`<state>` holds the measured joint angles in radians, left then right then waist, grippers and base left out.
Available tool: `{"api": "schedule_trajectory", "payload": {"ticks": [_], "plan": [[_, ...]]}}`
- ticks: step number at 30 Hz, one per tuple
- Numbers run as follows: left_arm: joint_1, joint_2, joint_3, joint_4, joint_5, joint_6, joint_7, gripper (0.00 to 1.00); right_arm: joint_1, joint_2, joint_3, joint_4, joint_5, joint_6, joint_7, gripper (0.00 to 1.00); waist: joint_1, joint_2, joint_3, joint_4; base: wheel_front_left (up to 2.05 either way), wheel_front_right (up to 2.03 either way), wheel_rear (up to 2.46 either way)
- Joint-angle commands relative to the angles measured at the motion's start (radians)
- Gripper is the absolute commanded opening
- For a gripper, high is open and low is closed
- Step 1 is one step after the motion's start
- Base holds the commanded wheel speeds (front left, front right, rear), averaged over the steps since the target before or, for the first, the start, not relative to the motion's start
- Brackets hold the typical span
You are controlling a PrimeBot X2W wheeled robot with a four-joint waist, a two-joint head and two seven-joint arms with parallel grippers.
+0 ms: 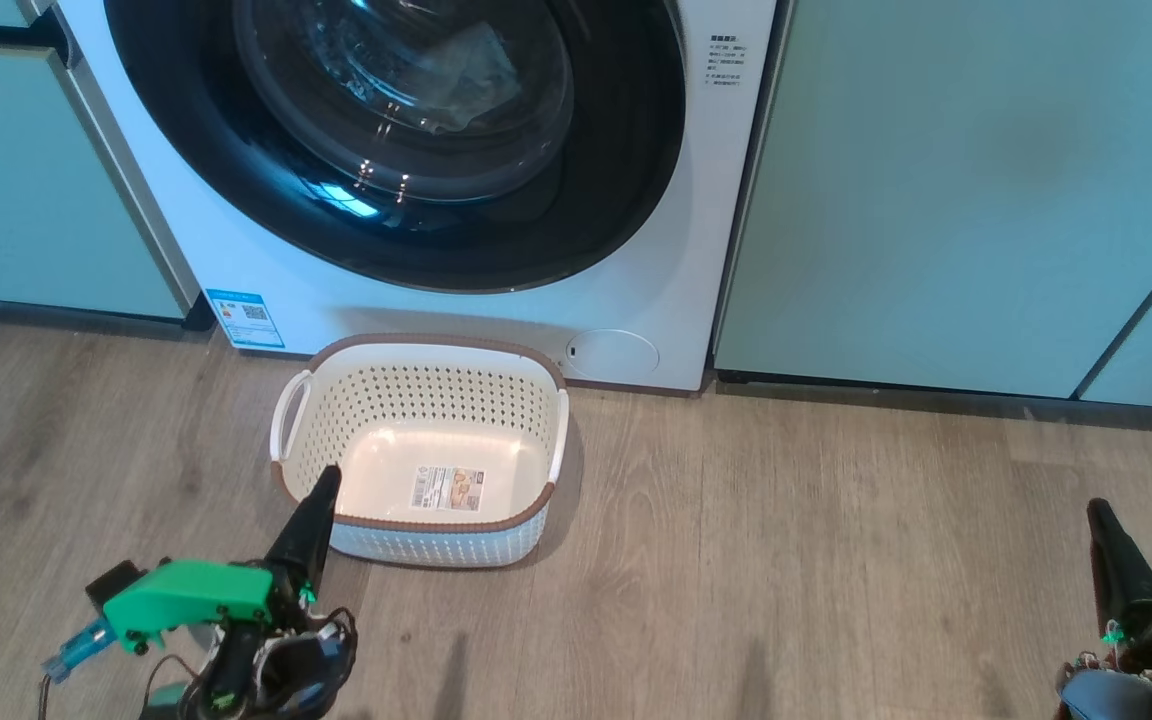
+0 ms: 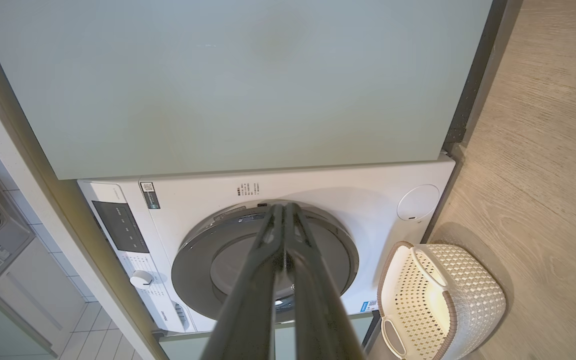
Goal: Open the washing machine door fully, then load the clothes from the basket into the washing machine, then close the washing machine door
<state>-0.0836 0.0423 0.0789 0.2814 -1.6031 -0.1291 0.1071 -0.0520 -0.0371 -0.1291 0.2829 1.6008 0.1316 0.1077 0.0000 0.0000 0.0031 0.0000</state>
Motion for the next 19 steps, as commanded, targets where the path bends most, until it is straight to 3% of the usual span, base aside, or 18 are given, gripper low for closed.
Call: {"api": "schedule_trajectory", "payload": {"ticks": [1,19], "plan": [[-0.024,0.008,0.035,-0.036,-0.005,-0.002,0.006,0.00,-0.056,-0.013,0.015,-0.038,0.008,-0.001,0.006,0.00,0.0000,0.0000,0.000,0.000,0.00,0.00,0.00],[-0.024,0.008,0.035,-0.036,-0.005,-0.002,0.006,0.00,-0.056,-0.013,0.015,-0.038,0.008,-0.001,0.006,0.00,0.0000,0.0000,0.000,0.000,0.00,0.00,0.00]]}}
